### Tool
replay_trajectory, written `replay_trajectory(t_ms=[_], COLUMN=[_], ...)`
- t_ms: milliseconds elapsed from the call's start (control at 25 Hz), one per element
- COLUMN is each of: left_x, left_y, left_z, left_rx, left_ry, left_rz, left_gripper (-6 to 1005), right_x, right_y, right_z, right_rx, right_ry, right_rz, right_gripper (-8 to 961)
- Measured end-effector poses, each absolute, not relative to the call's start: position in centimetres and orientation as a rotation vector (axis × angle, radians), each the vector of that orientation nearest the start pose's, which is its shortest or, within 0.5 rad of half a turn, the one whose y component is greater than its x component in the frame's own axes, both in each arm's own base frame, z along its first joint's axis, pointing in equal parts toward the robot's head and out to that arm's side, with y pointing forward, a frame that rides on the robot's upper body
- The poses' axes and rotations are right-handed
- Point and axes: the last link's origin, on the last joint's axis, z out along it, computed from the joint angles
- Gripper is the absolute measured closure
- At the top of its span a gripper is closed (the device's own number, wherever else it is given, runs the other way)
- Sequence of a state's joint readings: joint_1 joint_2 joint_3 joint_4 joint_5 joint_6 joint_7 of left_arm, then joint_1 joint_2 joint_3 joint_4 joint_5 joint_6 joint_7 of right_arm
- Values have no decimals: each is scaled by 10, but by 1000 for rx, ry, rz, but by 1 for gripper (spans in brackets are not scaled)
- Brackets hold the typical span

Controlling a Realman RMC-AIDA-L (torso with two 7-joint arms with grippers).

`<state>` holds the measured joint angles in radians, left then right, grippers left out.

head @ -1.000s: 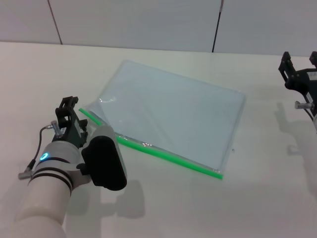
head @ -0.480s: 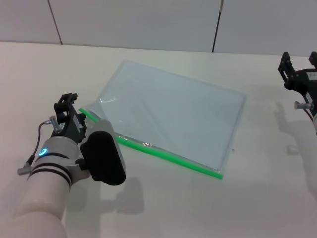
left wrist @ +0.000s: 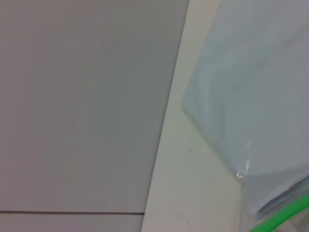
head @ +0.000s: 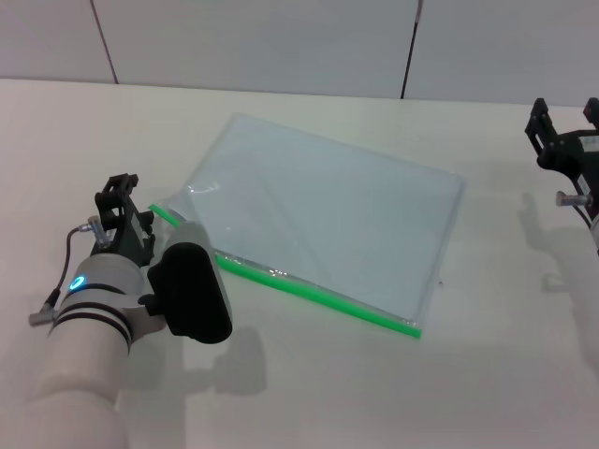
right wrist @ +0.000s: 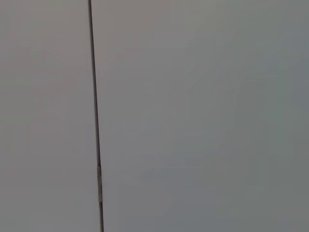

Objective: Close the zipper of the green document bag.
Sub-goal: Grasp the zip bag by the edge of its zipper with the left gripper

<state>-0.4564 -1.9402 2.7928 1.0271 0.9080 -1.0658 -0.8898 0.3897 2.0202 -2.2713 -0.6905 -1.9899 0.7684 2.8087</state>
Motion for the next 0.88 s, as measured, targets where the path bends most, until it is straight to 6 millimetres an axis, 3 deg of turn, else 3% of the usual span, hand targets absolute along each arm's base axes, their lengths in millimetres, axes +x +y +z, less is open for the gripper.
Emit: replay_trajectory(t_ms=[320,880], left_x=[-268,-265], left_y=[318,323], left_z=[-82,-82], left_rx=[-1795,-1795], left_ry=[251,268], left_rz=[671,662], left_gripper=[442,442], right_x=[271,270], right_y=[366,366], right_z=[-36,-36], right_rx=[-1604,-1604], right_ry=[641,643], right_rz=[602,603], right_gripper=[273,273])
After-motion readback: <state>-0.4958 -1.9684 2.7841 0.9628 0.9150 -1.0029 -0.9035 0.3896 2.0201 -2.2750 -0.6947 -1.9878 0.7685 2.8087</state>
